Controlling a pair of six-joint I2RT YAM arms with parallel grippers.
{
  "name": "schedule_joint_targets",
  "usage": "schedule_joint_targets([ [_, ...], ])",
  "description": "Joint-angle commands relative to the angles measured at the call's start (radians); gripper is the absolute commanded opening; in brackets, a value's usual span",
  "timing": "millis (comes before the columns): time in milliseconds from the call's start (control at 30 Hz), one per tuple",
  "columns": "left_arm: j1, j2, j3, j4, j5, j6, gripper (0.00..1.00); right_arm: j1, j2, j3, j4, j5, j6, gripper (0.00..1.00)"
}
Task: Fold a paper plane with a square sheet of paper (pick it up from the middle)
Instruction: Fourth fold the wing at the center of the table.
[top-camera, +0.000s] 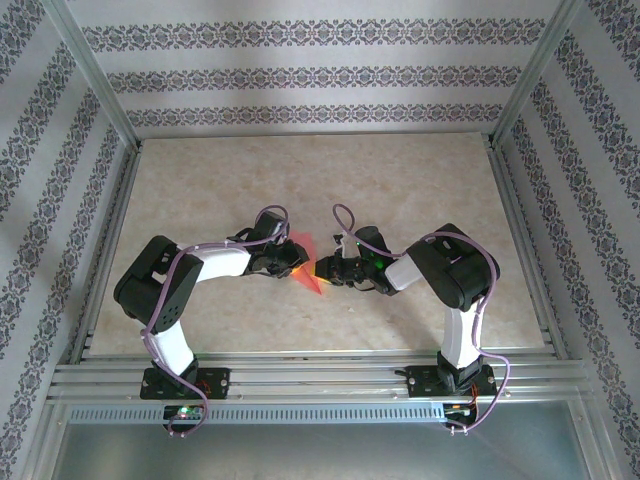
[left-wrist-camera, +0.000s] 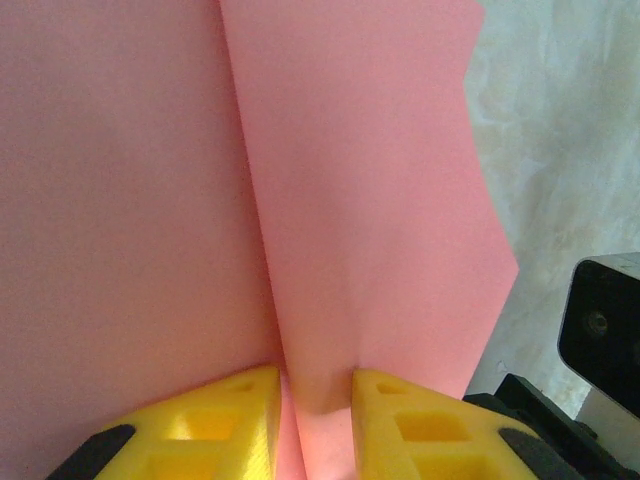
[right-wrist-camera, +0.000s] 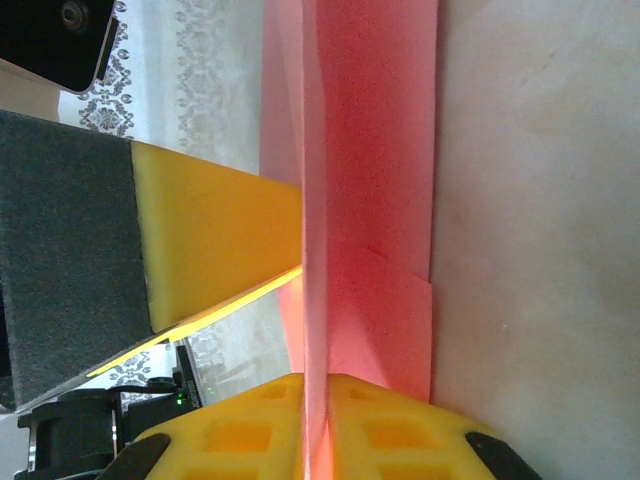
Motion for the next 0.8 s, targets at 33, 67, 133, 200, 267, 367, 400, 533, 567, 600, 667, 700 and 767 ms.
schedule_joint_targets([
  [33, -0.007, 0.001, -0.006, -0.042, -0.033, 0.008, 0.25, 0.001, 0.034, -0.009, -0.039, 0.025, -0.027, 0.16],
  [67, -0.008, 0.0, -0.009, -0.04, -0.034, 0.006, 0.25, 0.001, 0.033, -0.012, -0.04, 0.027, -0.027, 0.16],
  [133, -0.007, 0.002, -0.009, -0.042, -0.035, 0.004, 0.24, 0.0, 0.033, -0.013, -0.04, 0.027, -0.027, 0.17],
  [200, -0.007, 0.002, -0.01, -0.039, -0.035, 0.004, 0.23, 0.0, 0.033, -0.013, -0.041, 0.027, -0.025, 0.17],
  [267, -0.006, 0.002, -0.009, -0.044, -0.037, 0.004, 0.23, 0.0, 0.034, -0.011, -0.043, 0.028, -0.024, 0.18],
  [367, -0.007, 0.003, -0.01, -0.048, -0.041, 0.0, 0.23, 0.0, 0.035, -0.009, -0.048, 0.032, -0.024, 0.18],
  [400, -0.007, 0.0, -0.01, -0.051, -0.045, -0.002, 0.23, 0.0, 0.035, -0.011, -0.05, 0.033, -0.025, 0.18],
  [533, -0.006, 0.001, -0.011, -0.076, -0.066, -0.02, 0.23, 0.0, 0.035, -0.011, -0.061, 0.039, -0.034, 0.18],
  [567, -0.006, 0.001, -0.01, -0.08, -0.07, -0.025, 0.23, 0.0, 0.037, -0.012, -0.065, 0.04, -0.038, 0.18],
  [600, -0.006, 0.002, -0.013, -0.079, -0.072, -0.031, 0.24, 0.0, 0.038, -0.011, -0.07, 0.039, -0.042, 0.18],
  [667, -0.007, 0.006, -0.013, -0.079, -0.068, -0.039, 0.26, 0.0, 0.039, -0.01, -0.077, 0.039, -0.048, 0.18],
  [700, -0.006, 0.008, -0.011, -0.084, -0.07, -0.043, 0.26, 0.0, 0.039, -0.009, -0.083, 0.039, -0.055, 0.19],
  [767, -0.007, 0.01, -0.01, -0.094, -0.075, -0.053, 0.26, 0.002, 0.039, -0.008, -0.1, 0.045, -0.069, 0.2],
])
